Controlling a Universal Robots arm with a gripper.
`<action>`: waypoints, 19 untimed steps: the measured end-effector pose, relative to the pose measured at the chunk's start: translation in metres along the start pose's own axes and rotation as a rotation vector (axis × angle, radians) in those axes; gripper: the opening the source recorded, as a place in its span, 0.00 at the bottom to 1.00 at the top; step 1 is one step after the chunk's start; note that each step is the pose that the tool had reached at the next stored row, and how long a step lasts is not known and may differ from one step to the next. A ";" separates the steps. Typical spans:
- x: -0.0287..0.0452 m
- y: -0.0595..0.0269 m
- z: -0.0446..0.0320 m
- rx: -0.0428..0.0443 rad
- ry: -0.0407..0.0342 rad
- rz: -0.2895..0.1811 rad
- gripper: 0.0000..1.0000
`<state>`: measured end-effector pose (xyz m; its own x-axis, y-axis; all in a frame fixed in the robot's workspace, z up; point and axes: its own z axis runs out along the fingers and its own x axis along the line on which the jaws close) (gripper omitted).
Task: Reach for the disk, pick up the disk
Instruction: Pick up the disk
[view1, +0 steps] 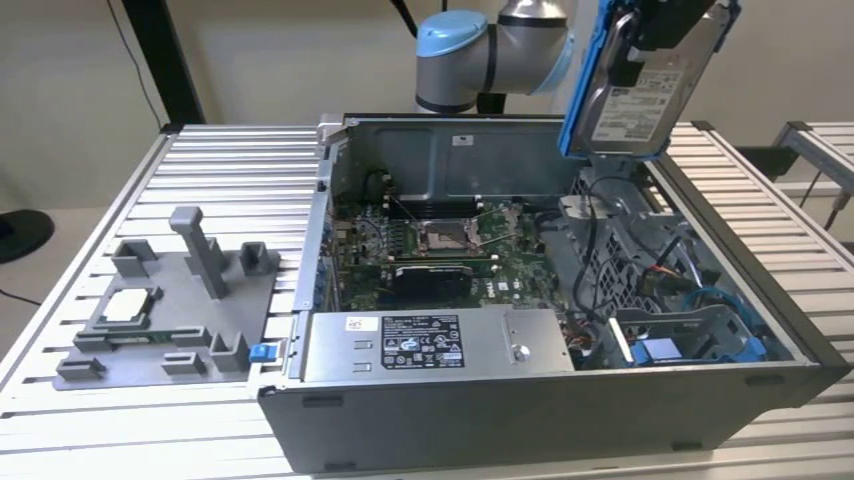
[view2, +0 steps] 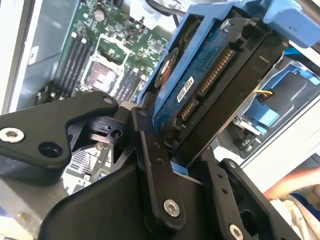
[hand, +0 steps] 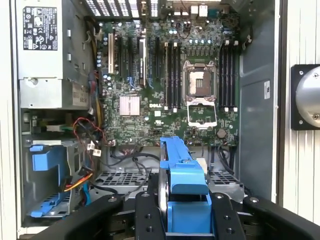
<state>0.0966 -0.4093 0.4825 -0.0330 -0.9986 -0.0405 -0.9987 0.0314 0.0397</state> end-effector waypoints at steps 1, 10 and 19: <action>0.0029 0.0000 -0.0001 0.0000 0.0000 0.000 0.00; 0.0268 0.0000 -0.0006 0.0000 -0.0004 0.000 0.00; 0.0496 0.0002 -0.0012 0.0000 -0.0012 0.000 0.00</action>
<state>0.0948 -0.4589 0.4816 -0.0329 -0.9986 -0.0416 -0.9987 0.0313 0.0397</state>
